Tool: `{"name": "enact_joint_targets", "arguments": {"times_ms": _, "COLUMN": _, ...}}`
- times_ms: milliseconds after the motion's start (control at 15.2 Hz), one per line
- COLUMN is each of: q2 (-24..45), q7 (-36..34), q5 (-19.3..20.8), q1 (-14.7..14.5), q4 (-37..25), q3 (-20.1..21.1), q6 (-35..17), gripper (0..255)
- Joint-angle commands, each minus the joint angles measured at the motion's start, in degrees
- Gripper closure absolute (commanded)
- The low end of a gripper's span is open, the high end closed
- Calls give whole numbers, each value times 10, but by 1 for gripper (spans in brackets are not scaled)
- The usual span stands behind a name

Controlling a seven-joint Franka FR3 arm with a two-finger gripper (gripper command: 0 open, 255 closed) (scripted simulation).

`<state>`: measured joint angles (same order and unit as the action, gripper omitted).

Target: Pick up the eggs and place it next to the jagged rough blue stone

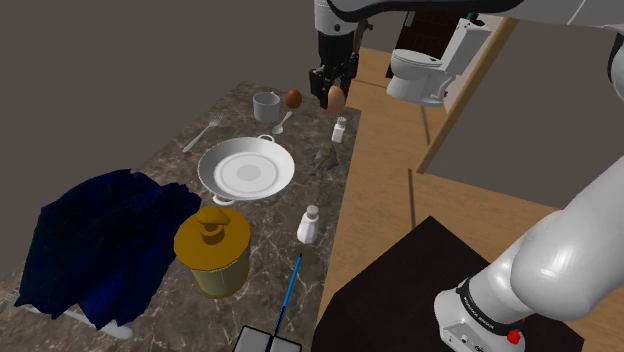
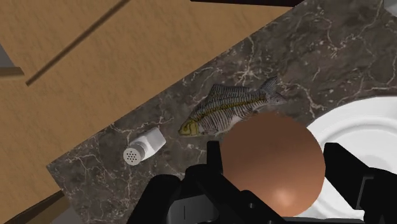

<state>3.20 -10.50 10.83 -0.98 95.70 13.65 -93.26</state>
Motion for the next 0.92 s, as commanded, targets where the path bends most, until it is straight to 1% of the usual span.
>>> {"name": "enact_joint_targets", "arguments": {"times_ms": 0, "q2": 5, "q7": -28, "q5": -1, "q1": -15, "q4": -8, "q3": 13, "q6": 8, "gripper": 255}}
{"name": "enact_joint_targets", "arguments": {"times_ms": 462, "q2": 51, "q7": -122, "q5": 5, "q1": -70, "q4": -67, "q3": 57, "q6": 40, "gripper": 255}}
{"name": "enact_joint_targets", "arguments": {"times_ms": 858, "q2": 116, "q7": -202, "q5": 22, "q1": -128, "q4": -152, "q3": 88, "q6": 77, "gripper": 255}}
